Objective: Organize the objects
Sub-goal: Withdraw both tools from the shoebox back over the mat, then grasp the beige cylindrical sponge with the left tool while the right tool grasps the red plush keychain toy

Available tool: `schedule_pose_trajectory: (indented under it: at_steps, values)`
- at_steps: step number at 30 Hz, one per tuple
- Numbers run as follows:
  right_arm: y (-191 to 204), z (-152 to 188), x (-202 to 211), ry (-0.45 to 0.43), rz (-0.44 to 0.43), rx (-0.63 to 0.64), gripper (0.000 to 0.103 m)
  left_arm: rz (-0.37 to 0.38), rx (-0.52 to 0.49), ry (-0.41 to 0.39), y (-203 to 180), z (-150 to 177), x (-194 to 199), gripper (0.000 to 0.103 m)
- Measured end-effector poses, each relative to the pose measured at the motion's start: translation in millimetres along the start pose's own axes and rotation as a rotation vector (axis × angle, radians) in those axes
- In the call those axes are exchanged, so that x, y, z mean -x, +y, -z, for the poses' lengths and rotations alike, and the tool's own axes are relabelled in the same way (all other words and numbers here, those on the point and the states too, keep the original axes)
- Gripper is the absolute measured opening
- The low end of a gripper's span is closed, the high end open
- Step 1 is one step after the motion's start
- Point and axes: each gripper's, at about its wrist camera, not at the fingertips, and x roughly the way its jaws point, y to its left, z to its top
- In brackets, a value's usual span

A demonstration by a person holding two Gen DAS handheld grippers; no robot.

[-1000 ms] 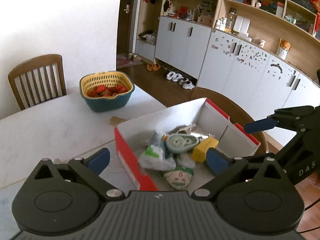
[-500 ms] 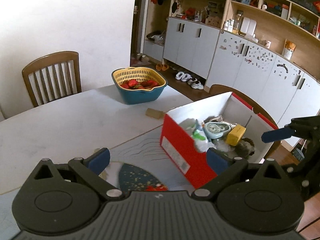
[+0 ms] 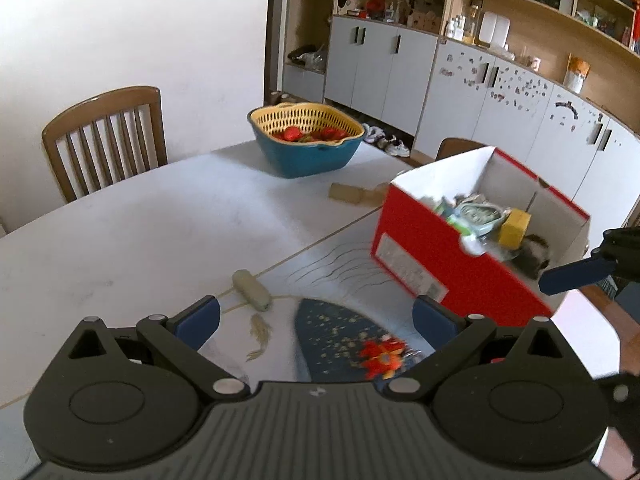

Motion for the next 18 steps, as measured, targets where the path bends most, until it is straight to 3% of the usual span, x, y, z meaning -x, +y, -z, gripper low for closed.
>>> schedule_pose_trajectory:
  at_steps: [6, 18]
  values:
    - [16, 2, -33, 0.023, 0.008, -0.008, 0.097, -0.015, 0.019, 0.002, 22, 5, -23, 0.103]
    - [14, 14, -95, 0.083, 0.069, 0.002, 0.088, -0.030, -0.054, 0.014, 46, 12, -80, 0.103]
